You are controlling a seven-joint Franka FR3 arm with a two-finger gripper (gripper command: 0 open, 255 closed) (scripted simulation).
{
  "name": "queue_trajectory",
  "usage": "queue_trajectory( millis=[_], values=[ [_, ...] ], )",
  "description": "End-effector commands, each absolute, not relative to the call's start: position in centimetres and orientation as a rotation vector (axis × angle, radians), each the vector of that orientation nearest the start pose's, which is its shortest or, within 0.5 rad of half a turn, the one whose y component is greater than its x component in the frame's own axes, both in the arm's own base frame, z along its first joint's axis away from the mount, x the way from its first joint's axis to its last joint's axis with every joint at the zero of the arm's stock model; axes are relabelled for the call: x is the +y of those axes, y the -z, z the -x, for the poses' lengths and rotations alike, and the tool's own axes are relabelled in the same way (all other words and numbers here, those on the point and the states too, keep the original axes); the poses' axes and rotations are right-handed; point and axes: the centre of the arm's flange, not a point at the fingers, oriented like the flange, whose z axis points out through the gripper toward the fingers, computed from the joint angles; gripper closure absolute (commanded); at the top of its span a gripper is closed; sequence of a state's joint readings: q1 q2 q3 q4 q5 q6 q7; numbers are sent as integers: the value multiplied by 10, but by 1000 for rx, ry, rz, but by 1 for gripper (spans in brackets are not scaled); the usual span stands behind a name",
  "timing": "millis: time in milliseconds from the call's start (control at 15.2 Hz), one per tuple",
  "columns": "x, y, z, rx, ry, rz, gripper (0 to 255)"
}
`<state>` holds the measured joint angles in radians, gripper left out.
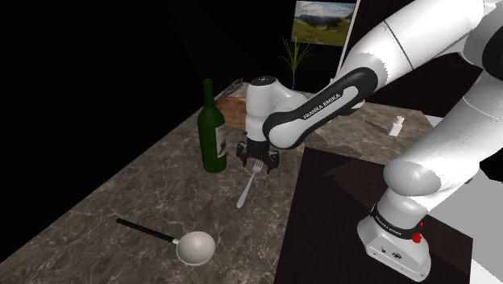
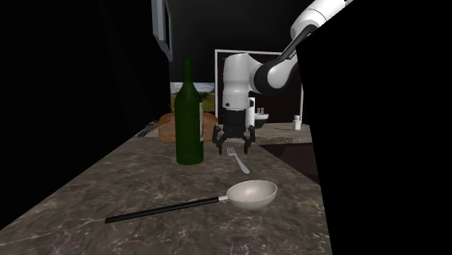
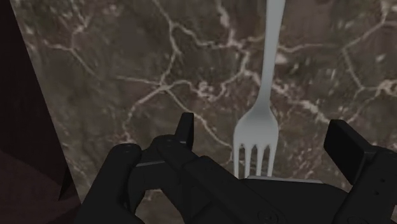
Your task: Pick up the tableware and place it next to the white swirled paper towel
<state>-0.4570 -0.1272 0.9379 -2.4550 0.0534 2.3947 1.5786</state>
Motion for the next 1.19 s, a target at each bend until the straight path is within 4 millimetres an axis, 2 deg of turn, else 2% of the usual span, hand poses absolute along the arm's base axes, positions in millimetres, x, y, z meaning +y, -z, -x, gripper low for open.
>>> queue_trajectory(
  millis=[0, 594, 1122],
  values=[
    [217, -328, -420, 1704, 103, 2660, 255],
    [217, -328, -420, 1704, 103, 2660, 255],
    [217, -370, -420, 1704, 103, 2660, 255]
  ],
)
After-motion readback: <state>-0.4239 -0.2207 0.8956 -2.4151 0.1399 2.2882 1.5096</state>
